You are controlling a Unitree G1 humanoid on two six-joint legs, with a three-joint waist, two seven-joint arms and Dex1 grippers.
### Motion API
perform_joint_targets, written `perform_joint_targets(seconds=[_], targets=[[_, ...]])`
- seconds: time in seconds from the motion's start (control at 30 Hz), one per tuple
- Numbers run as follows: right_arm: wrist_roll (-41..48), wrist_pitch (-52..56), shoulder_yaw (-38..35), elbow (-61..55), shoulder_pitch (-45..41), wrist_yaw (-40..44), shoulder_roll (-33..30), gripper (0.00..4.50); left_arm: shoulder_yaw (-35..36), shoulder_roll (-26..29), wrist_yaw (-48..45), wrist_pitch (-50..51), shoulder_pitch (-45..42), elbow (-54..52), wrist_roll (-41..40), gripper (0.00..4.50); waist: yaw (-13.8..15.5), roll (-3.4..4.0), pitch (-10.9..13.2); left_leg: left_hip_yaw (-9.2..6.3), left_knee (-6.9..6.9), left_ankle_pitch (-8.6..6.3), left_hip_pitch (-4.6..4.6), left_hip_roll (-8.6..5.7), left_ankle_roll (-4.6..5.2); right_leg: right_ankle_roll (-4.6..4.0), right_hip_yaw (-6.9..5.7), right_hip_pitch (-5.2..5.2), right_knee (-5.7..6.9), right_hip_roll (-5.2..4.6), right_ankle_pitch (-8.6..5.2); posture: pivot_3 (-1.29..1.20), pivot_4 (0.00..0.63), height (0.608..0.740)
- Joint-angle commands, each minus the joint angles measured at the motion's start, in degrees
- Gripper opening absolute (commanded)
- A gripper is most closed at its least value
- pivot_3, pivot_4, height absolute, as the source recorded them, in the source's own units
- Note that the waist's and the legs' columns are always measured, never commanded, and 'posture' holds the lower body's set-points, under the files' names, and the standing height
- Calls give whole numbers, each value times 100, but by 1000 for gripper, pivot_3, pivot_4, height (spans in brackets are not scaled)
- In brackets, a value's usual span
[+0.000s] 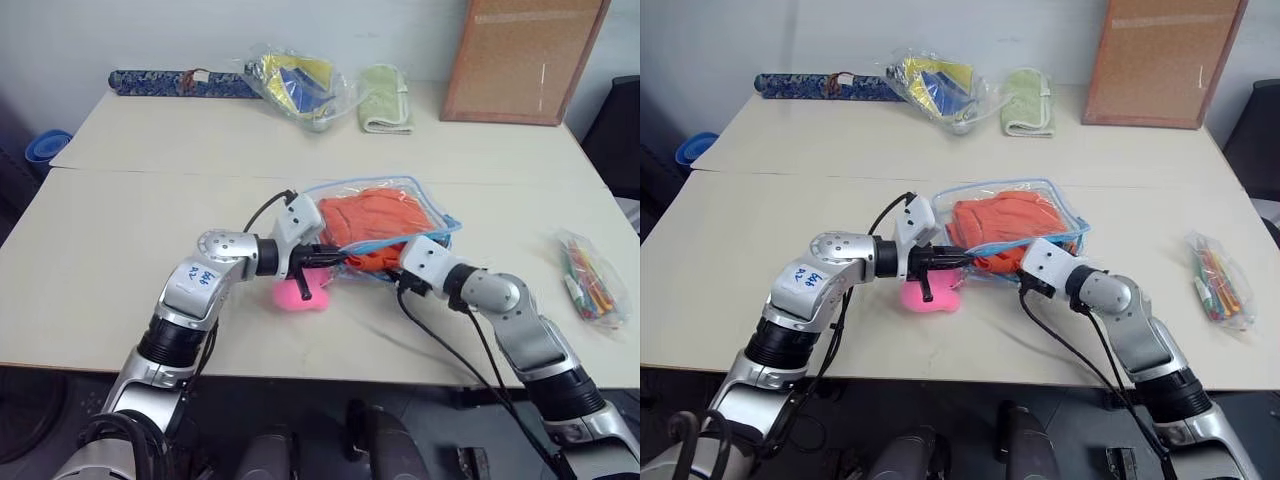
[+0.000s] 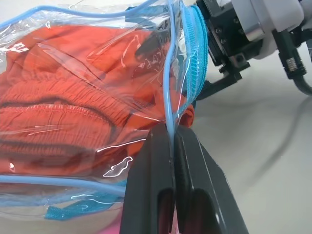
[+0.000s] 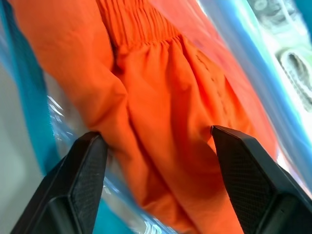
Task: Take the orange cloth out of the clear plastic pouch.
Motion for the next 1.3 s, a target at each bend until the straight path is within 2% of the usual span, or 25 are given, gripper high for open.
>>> perform_joint_targets(seconds=[0.03, 0.3, 0.33, 0.43, 0.67, 0.87, 1.03, 1.17, 1.3], targets=[[-389, -200, 55, 365, -152, -180, -54, 3416, 48, -29, 9, -64, -13, -273, -119, 0, 1, 0, 0, 0, 0, 0, 0, 0, 0, 0, 0, 0, 0, 0, 0, 0, 150, 740], [-639, -495, 198, 1481, -757, -440, 397, 3416, 49, -38, -11, -86, -55, -232, -116, 0, -43, 0, 0, -1, 0, 1, 1, 3, -2, 0, 0, 1, 0, -4, 0, 0, 150, 740], [-632, -541, 219, 1558, -785, -415, 435, 3246, 58, -40, 1, -99, -72, -205, -104, 0, -50, 0, 0, -1, 0, 1, 1, 4, -3, 0, 0, 1, 0, -5, 0, 0, 150, 740], [-648, -650, 288, 1639, -779, -308, 466, 2449, 93, -56, 51, -109, -125, -132, -82, 0, -60, 0, 0, -2, 0, 2, 2, 4, -4, -1, 0, 1, 0, -6, 0, 0, 150, 740], [-618, -672, 273, 1394, -586, -115, 381, 23, 122, -39, 125, -181, -176, 23, -26, 0, -58, 0, 0, -7, 0, 3, 0, 4, -5, -1, 0, 2, 0, -8, 0, 0, 150, 740], [-614, -597, 213, 504, -60, 175, 71, 23, 411, -307, 542, 160, -384, 499, -148, 0, -12, 0, 0, -12, 0, 3, -2, 3, -6, -1, -1, 3, -1, -8, -1, 0, 150, 740], [-735, -822, 162, -442, 388, 357, -261, 23, 541, -465, 803, -19, -679, 1195, -39, 0, 9, 0, 0, -11, 0, 3, -2, 0, -5, -1, -3, 3, -1, -3, -1, 0, 150, 740], [-616, -1176, 71, -1375, 894, 675, -604, 23, 475, -450, 971, -589, -1012, 1923, 289, 0, 19, 0, 0, -12, -1, 3, -3, 1, -6, -1, -6, 2, -3, 2, -1, 0, 150, 740], [-266, -1487, -324, -2071, 1489, 1055, -1058, 23, 396, -347, 1096, -1374, -1297, 2739, 718, 0, 22, 0, 0, -9, -4, 4, -1, -3, -7, 0, -7, 2, -2, 7, -1, 0, 150, 740]])
